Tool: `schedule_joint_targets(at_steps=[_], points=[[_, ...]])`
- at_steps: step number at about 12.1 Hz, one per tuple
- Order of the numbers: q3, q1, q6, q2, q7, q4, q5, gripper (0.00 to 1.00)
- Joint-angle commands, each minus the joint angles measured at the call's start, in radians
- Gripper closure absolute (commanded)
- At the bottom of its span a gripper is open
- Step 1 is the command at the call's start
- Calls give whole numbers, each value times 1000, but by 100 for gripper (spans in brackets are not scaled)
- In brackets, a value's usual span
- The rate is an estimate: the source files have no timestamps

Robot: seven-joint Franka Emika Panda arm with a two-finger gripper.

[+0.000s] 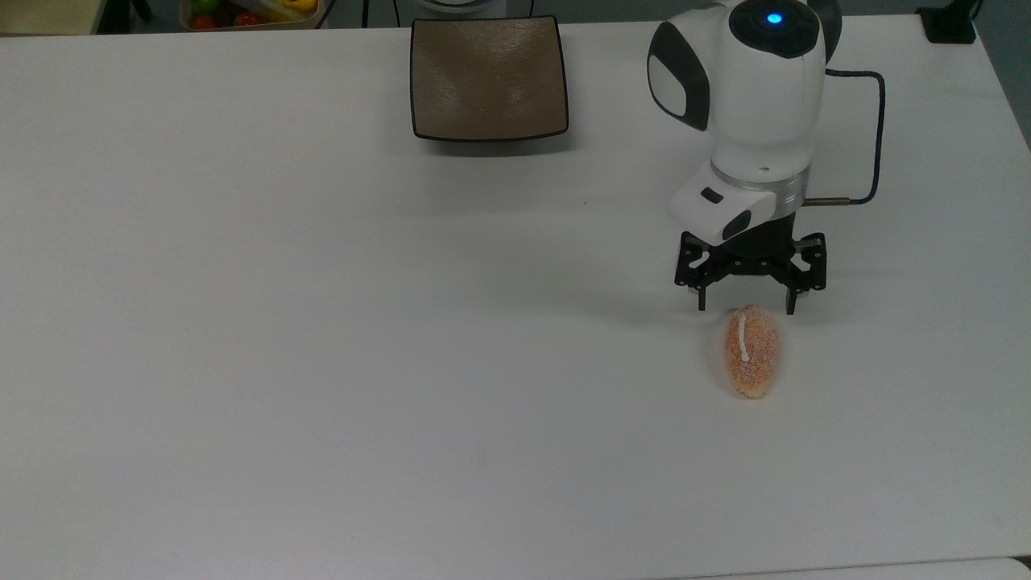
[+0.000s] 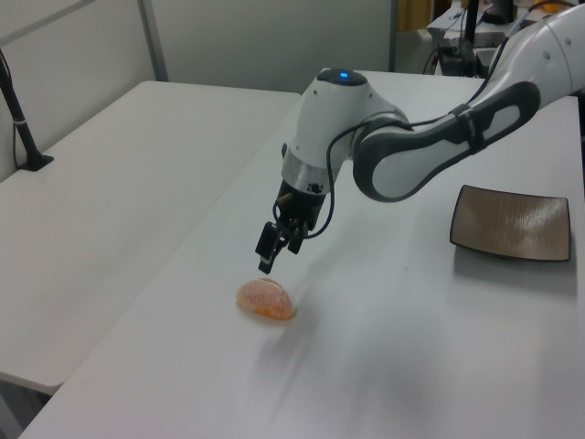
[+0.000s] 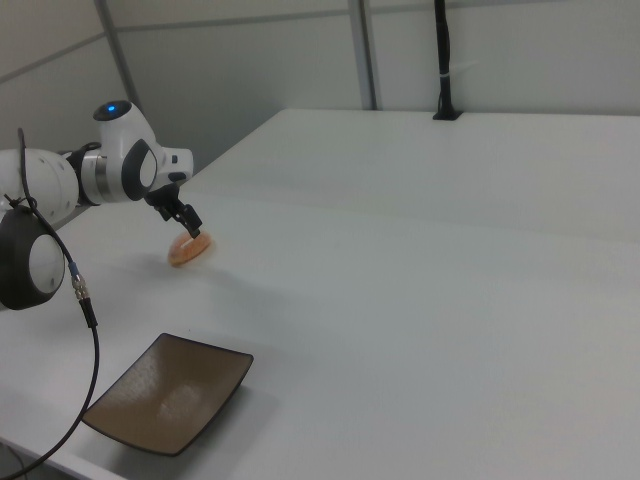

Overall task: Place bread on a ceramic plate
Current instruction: 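Close the gripper around the bread roll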

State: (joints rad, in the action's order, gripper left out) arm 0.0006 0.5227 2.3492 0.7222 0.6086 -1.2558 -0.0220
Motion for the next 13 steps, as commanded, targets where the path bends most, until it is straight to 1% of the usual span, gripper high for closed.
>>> schedule_joint_targets(at_steps=[1, 3, 8, 9, 10, 11, 12, 13], points=[[-50, 51, 50, 62, 33, 49, 26, 0], [-59, 63, 65, 98, 39, 56, 45, 0], [-57, 69, 137, 141, 40, 62, 53, 0], [-56, 69, 142, 146, 45, 62, 60, 7], [-51, 69, 142, 146, 52, 62, 80, 47], [-51, 69, 143, 146, 83, 62, 89, 57], [-50, 69, 147, 146, 100, 62, 114, 65], [-48, 69, 148, 146, 111, 61, 131, 65]])
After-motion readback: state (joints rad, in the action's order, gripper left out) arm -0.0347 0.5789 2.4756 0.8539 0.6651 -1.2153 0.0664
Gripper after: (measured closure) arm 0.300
